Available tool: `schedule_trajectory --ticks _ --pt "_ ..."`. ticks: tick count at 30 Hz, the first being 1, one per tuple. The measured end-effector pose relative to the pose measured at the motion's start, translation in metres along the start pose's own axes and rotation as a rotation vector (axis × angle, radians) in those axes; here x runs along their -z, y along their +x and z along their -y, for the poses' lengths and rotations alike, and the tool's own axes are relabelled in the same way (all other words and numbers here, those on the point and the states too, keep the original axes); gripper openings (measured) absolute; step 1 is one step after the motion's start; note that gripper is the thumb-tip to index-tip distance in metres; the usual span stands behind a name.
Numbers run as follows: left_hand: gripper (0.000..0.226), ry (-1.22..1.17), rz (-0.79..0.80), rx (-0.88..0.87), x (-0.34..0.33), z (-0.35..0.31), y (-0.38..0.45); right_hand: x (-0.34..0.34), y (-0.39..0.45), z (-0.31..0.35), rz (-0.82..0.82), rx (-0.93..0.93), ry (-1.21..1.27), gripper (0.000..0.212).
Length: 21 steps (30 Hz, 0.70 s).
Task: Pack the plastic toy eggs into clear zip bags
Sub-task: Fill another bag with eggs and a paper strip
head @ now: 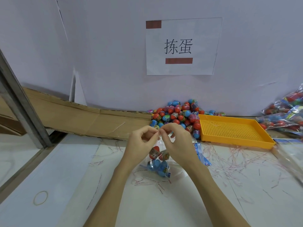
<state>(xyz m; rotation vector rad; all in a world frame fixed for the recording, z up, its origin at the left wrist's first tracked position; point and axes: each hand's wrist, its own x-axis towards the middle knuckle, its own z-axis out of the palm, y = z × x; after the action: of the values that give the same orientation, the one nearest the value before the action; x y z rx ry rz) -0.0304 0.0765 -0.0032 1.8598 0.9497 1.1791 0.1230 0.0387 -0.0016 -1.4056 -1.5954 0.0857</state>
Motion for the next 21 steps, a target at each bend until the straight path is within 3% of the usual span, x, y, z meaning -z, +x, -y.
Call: schedule_trajectory --ticks 8,13,17,21 --pt "0.008 0.086 0.035 -0.025 0.003 0.0 0.001 0.01 0.006 -0.002 0.051 -0.082 0.149 0.005" --pt "0.011 0.027 -0.054 -0.014 0.015 0.005 0.003 0.021 0.01 -0.007 -0.05 -0.321 0.421 0.003" --pt "0.009 -0.161 -0.226 0.069 0.024 0.01 0.006 0.041 0.011 -0.034 -0.231 -0.404 0.287 0.002" --pt "0.009 -0.251 -0.316 0.096 0.021 0.012 0.007 0.04 0.007 -0.049 -0.18 -0.417 0.059 0.007"
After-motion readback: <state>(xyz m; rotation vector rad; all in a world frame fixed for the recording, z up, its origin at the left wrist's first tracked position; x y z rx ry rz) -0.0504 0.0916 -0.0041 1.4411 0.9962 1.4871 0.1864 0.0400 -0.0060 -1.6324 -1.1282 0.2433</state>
